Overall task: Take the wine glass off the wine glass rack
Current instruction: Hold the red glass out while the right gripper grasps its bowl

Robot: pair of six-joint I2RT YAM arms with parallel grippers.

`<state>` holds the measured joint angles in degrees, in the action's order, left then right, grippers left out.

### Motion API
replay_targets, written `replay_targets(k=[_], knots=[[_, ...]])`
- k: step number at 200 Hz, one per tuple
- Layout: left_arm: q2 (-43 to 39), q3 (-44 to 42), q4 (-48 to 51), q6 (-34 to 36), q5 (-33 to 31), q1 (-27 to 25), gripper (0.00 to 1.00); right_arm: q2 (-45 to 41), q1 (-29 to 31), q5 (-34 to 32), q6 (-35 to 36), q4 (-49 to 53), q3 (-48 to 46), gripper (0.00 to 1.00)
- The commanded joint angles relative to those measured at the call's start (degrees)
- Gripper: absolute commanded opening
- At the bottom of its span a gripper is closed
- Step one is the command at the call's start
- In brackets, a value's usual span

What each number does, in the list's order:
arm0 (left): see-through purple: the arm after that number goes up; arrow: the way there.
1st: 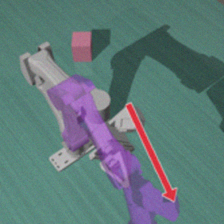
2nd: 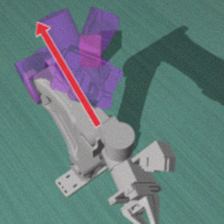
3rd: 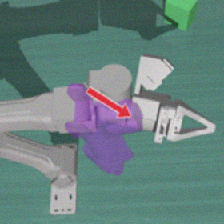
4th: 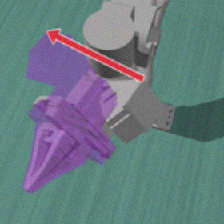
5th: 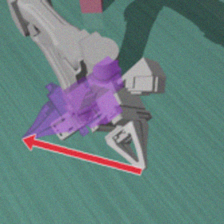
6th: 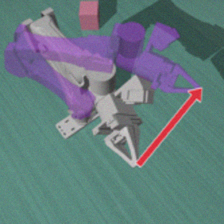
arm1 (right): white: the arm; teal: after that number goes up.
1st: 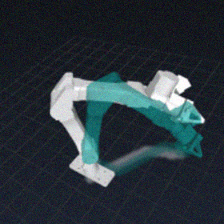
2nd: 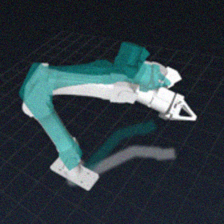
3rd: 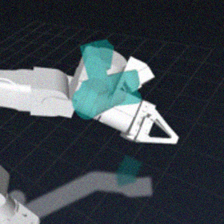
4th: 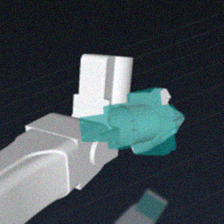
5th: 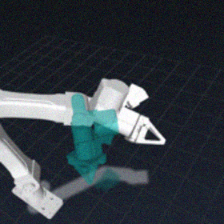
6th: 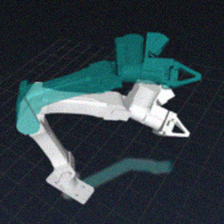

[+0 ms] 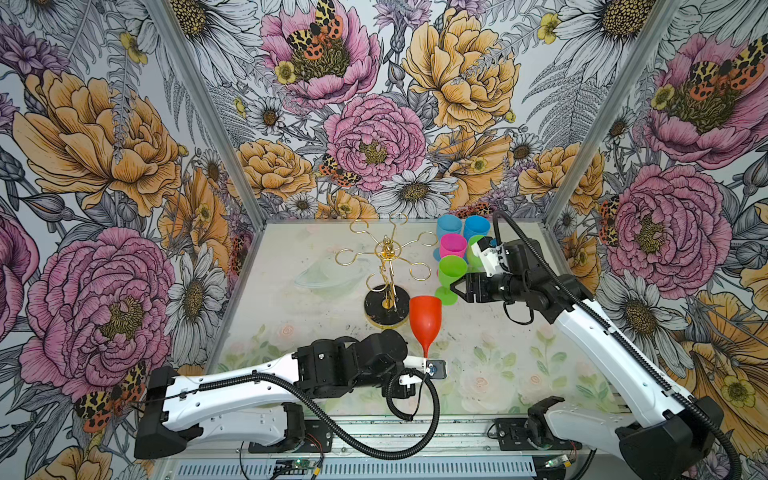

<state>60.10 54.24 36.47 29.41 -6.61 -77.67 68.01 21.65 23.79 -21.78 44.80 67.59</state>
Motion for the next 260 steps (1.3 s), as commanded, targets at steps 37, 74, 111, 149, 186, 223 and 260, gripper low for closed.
replay_targets(k=[37,74,111,149,186,223,260], knots=[[-1.03,-5.29,-7.45,15.20,-17.75,-5.88,0.00,3.04,-0.45,10.23,1.24,0.85,2.54,0.67],[-0.52,-6.58,-8.46,19.91,-20.52,-6.36,0.00,3.97,-0.37,15.57,1.81,0.86,2.83,0.64],[1.03,-7.74,-9.98,24.11,-24.01,-6.93,0.00,5.31,-0.33,19.24,3.04,0.86,2.90,0.61],[2.33,-9.35,-12.67,28.63,-28.41,-7.71,0.00,7.09,-0.46,20.88,3.90,0.91,2.69,0.54],[2.43,-12.02,-17.77,33.32,-32.41,-8.34,0.00,8.53,-0.50,21.89,4.05,0.89,2.76,0.43],[2.33,-14.04,-22.55,36.68,-34.90,-8.38,0.00,9.31,-0.55,22.64,4.33,0.85,2.74,0.34],[2.91,-15.87,-25.34,37.98,-36.39,-8.41,0.00,9.11,-0.54,22.64,4.36,0.86,2.72,0.20]])
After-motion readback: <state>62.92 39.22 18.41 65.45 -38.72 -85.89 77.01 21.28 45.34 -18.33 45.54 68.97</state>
